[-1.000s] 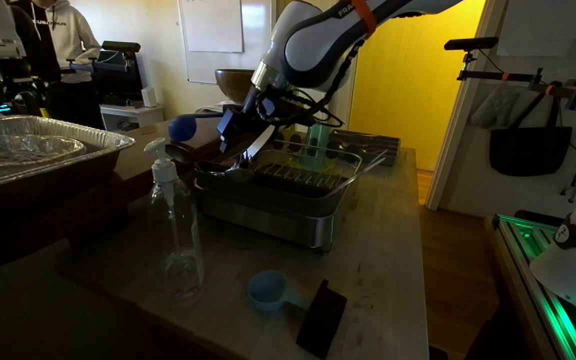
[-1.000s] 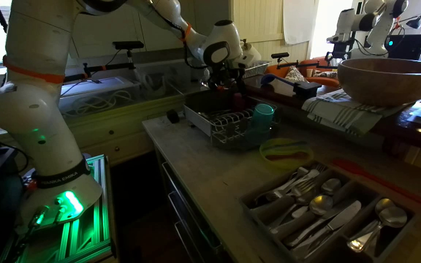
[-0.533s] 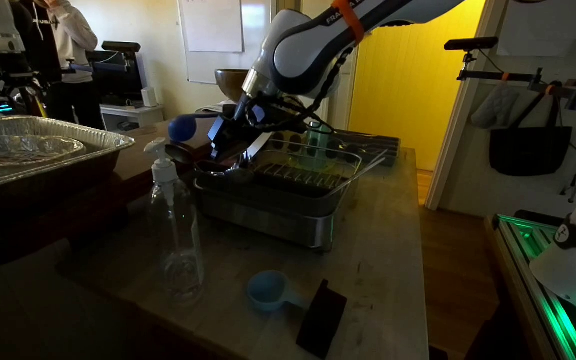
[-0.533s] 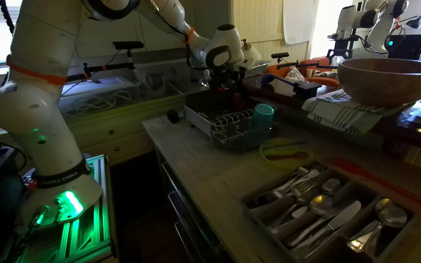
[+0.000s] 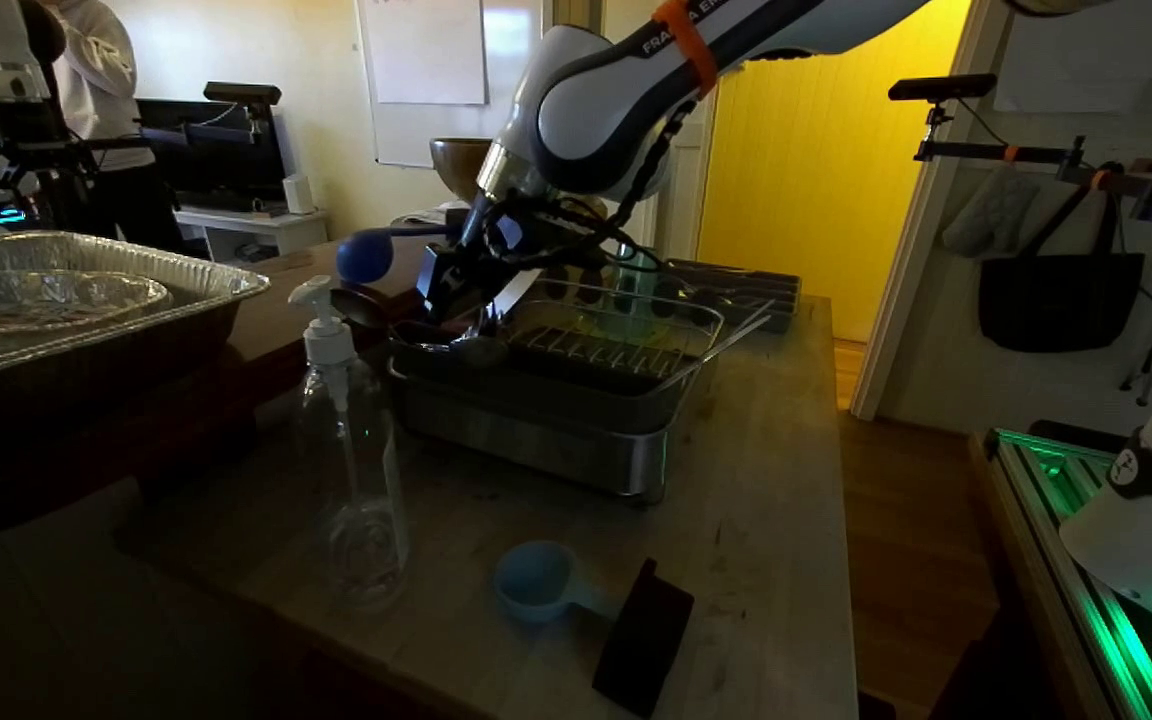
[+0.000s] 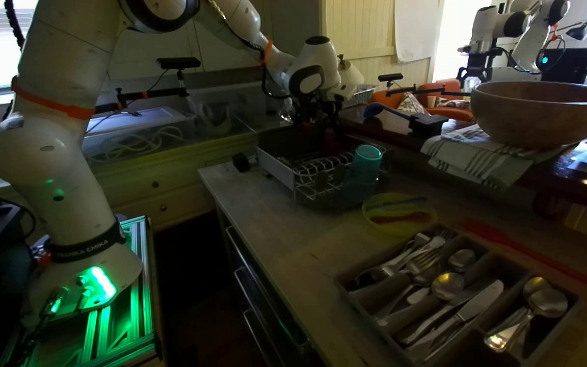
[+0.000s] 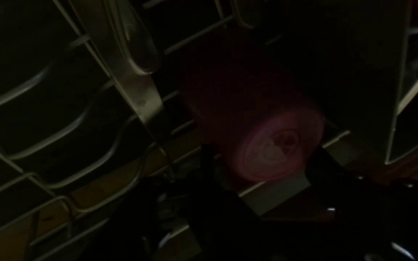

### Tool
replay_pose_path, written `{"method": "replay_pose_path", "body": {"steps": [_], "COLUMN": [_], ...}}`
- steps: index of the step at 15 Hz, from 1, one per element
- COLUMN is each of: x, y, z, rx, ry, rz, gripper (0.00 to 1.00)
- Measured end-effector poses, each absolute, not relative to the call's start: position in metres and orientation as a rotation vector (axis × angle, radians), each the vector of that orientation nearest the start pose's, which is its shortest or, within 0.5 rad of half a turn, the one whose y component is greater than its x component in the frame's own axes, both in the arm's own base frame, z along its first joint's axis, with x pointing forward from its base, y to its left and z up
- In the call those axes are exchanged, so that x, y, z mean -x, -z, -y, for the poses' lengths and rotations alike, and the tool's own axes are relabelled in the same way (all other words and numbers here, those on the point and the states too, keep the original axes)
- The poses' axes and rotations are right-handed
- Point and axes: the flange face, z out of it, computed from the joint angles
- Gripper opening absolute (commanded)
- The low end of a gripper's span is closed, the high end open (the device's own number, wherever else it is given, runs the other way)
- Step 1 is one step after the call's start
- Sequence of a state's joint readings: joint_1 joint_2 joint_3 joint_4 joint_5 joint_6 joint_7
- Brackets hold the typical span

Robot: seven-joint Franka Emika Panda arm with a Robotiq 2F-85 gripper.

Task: Move the purple cup to the right.

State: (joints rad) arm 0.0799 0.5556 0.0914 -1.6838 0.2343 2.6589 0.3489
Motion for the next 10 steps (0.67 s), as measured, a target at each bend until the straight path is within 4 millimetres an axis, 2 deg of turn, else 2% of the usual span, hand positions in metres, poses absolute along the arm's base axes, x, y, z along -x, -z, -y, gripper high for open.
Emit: {"method": "replay_pose_path", "body": {"steps": [1, 3, 4, 5, 10], "x": [-0.7054, -0.7061, -0.7060, -0.7056, -0.7028], "y": [-0.3244, -0.3260, -0.3260, -0.3252, -0.3208], "z": [-0.1060, -0.1065, -0.1069, -0.1073, -0.1092], "rx": [2.752, 2.756, 2.758, 2.761, 2.782], "ry": [0.499, 0.487, 0.480, 0.472, 0.413], "rz": [-0.535, -0.529, -0.526, -0.523, -0.503], "gripper": [0.88, 0.88, 0.96, 0.99, 1.00]}}
